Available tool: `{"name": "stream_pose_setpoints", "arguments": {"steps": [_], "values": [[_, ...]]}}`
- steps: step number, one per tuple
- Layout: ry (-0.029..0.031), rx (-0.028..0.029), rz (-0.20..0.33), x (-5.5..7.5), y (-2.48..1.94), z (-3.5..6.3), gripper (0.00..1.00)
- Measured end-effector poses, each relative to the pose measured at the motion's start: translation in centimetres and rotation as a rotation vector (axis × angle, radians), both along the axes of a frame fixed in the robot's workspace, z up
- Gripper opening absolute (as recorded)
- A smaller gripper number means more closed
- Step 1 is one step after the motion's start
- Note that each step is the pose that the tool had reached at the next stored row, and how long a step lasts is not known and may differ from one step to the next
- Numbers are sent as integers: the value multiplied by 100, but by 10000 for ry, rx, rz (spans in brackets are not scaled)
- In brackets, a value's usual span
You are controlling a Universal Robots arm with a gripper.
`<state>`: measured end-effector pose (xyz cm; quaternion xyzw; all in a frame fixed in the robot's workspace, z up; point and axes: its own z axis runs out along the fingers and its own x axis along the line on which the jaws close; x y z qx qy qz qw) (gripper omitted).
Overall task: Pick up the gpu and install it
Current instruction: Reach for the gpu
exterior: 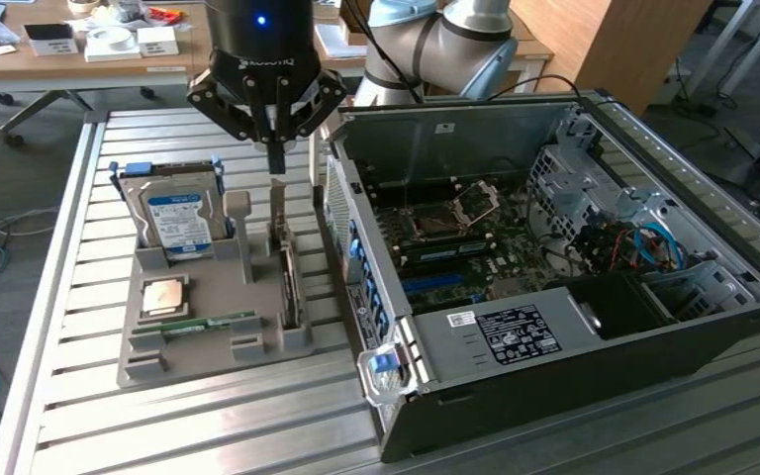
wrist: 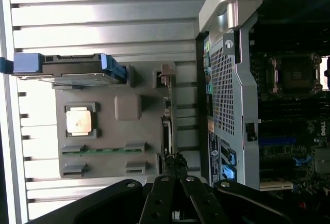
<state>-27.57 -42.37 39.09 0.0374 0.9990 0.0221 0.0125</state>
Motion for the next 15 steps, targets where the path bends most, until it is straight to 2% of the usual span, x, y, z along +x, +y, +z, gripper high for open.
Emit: {"name": "stream_pose_setpoints", "arguments": {"steps": [15], "values": [[0, 0, -1, -48, -48, -22, 11]]}}
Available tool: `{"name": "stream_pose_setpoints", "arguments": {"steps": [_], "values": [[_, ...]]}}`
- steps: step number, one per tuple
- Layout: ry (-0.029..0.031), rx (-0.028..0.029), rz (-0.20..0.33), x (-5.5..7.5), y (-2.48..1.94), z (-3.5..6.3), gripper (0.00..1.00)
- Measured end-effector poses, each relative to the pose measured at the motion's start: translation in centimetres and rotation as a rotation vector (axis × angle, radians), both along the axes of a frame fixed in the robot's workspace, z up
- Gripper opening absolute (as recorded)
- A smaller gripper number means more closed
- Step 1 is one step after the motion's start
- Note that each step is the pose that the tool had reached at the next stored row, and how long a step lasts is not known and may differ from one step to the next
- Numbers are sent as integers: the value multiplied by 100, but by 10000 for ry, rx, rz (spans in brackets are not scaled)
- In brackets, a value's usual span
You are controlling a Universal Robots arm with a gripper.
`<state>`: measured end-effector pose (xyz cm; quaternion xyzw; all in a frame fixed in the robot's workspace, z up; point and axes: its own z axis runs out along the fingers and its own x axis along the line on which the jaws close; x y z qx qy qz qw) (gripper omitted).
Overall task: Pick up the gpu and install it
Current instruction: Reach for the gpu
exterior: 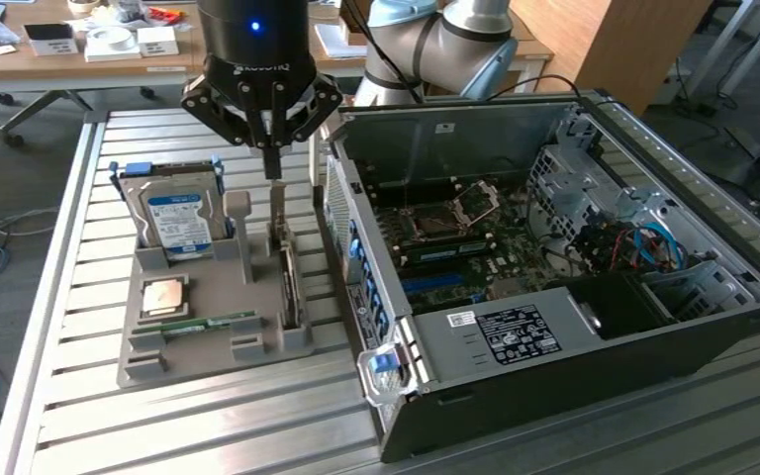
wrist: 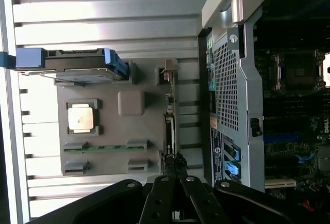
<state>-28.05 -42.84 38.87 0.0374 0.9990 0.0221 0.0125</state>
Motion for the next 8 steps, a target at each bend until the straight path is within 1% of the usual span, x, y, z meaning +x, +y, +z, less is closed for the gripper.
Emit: {"name": "stream_pose_setpoints", "arguments": {"steps": [3, 8], "values": [[0, 0, 1, -8, -9, -4, 11], [0, -4, 1, -12, -48, -8, 11]]}}
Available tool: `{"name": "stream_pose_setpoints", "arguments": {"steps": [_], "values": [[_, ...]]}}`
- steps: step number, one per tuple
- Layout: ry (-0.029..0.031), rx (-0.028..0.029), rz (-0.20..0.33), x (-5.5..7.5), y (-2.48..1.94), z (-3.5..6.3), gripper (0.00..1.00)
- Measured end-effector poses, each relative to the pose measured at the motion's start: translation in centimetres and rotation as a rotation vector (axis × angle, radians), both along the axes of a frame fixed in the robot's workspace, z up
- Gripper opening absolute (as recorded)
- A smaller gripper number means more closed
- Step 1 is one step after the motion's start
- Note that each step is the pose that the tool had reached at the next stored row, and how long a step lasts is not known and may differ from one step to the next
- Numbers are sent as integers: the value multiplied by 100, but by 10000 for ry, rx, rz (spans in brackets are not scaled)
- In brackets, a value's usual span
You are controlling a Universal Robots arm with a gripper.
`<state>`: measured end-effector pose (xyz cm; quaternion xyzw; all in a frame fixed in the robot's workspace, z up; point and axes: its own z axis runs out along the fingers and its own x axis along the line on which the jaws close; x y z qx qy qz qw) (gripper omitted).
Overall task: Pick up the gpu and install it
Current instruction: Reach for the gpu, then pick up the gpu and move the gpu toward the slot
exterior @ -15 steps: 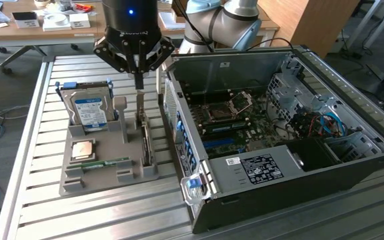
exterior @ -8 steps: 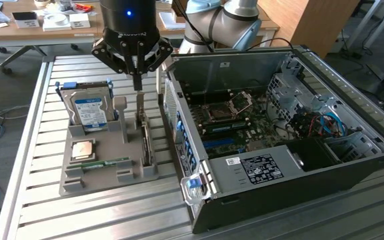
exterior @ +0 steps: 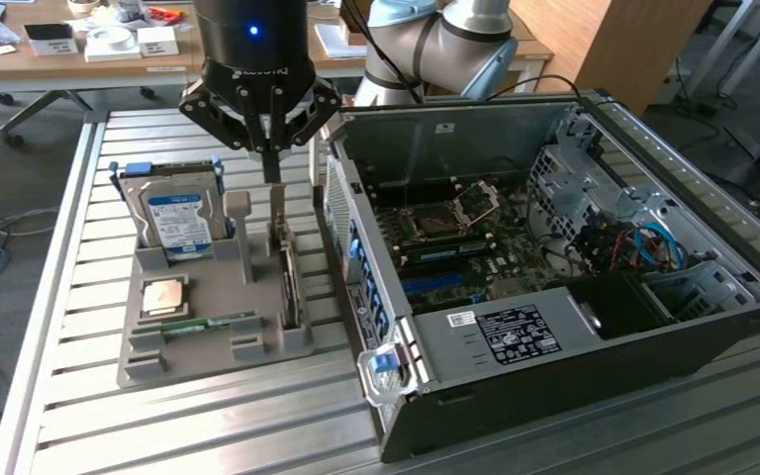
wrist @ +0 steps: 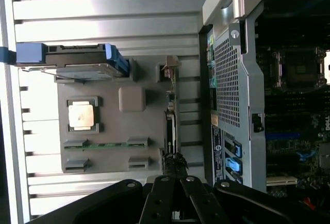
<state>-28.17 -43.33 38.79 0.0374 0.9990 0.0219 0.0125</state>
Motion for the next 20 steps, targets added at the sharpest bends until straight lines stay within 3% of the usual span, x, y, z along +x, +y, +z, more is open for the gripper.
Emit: {"name": "stream_pose_setpoints", "arguments": {"steps": [20], "values": [[1, -1, -1, -1, -43, -5, 11]]}}
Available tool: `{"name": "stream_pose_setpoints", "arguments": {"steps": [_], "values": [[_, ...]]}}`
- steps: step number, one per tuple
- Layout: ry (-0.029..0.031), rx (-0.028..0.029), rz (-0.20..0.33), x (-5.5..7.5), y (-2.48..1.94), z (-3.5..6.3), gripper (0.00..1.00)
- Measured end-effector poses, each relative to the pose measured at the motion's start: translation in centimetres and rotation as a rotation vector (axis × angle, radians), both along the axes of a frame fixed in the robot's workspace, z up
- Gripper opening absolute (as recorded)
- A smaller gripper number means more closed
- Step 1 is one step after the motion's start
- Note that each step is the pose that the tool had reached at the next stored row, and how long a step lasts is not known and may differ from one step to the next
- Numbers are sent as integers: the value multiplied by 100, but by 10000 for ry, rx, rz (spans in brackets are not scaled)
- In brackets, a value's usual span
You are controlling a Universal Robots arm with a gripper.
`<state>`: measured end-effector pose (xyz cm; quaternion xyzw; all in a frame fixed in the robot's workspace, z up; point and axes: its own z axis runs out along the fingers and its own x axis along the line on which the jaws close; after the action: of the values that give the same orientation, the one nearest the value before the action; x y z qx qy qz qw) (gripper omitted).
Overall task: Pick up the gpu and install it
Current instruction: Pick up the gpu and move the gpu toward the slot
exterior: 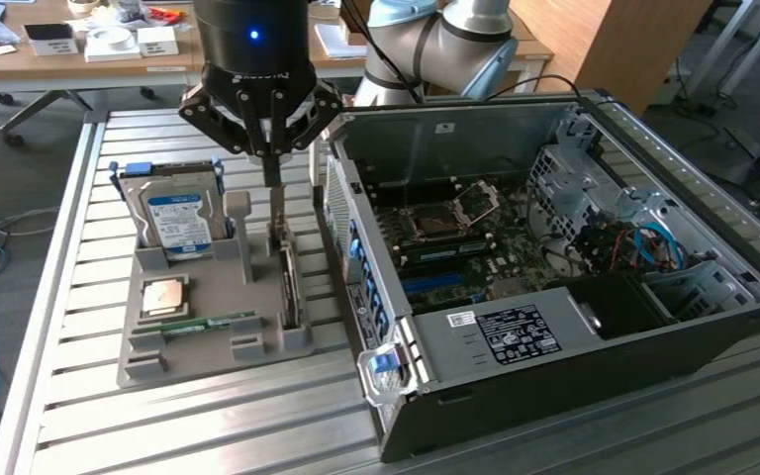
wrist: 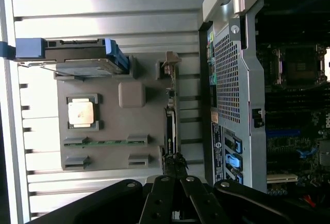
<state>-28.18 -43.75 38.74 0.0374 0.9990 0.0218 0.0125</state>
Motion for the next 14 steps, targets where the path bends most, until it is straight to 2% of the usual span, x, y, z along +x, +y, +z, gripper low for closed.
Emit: {"name": "stream_pose_setpoints", "arguments": {"steps": [10, 11, 12, 14], "values": [[0, 0, 0, 0, 0, 0, 11], [0, 0, 0, 0, 0, 0, 11], [-1, 1, 0, 0, 0, 0, 17], [0, 0, 0, 0, 0, 0, 17]]}}
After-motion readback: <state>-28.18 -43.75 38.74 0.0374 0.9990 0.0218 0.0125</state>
